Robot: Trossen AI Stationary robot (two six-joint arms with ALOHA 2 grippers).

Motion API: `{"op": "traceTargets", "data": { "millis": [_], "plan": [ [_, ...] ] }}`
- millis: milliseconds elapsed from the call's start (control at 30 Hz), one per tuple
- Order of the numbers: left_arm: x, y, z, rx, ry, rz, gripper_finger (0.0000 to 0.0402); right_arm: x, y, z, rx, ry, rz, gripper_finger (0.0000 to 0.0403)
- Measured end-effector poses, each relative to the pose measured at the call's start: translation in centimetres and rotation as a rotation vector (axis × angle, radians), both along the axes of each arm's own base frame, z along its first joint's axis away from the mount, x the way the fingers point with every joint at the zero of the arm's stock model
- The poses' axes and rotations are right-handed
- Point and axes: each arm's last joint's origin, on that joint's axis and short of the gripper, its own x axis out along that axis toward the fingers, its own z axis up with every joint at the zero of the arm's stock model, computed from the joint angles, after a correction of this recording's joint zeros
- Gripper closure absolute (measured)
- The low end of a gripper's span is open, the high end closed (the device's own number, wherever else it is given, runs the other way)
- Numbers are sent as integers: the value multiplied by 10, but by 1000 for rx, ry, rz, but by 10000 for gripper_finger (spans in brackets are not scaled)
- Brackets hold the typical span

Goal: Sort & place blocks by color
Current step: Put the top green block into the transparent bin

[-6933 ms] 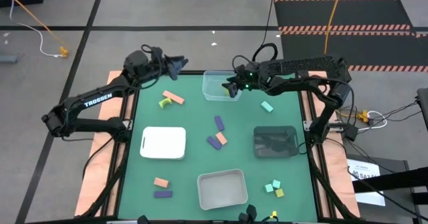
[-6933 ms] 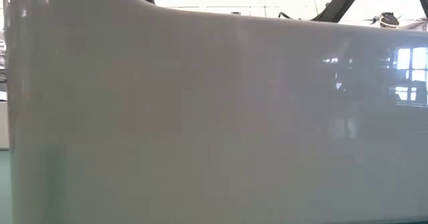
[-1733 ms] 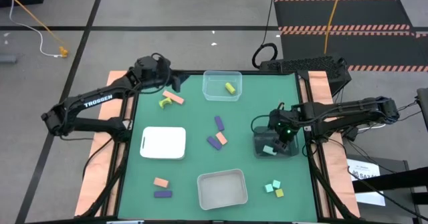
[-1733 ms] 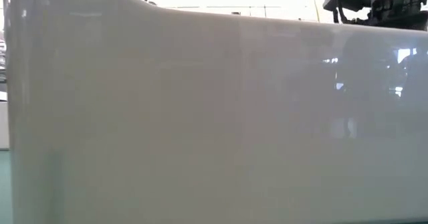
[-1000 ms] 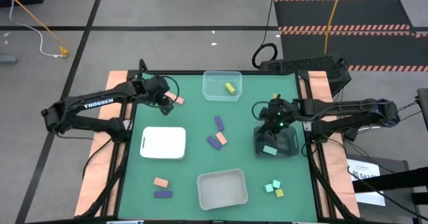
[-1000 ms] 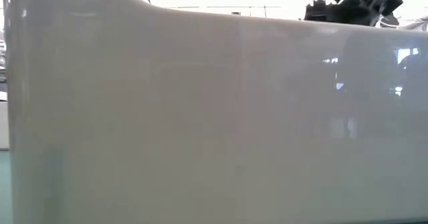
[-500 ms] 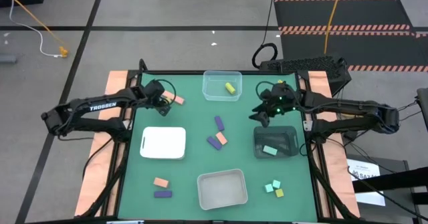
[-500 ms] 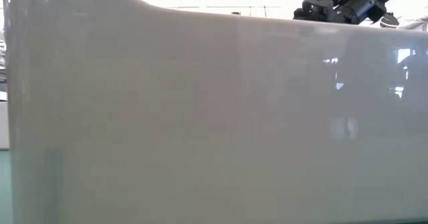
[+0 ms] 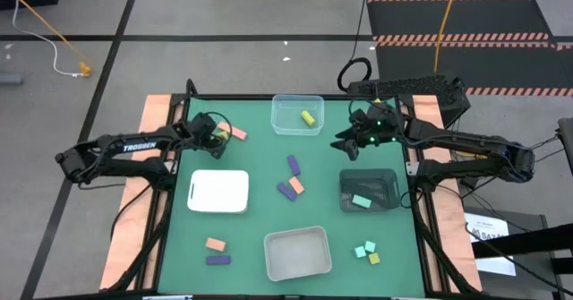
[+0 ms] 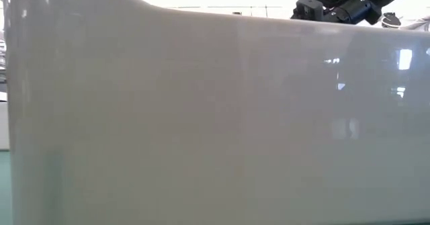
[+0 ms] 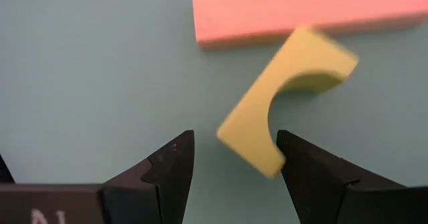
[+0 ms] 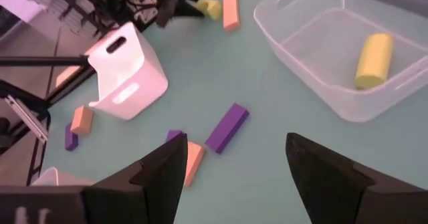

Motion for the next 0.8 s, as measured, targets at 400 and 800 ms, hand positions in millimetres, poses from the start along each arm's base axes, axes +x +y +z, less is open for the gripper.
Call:
{"op": "traceTargets", "data": {
  "millis": [400,800],
  "plan": [
    [1,1,-2,47,-8,-61,325,2,-2,4,-19,-44,-7,161],
    [13,5,6,31,-246,-5,369,2,-2,4,-24,-43,-5,161]
  ]
}}
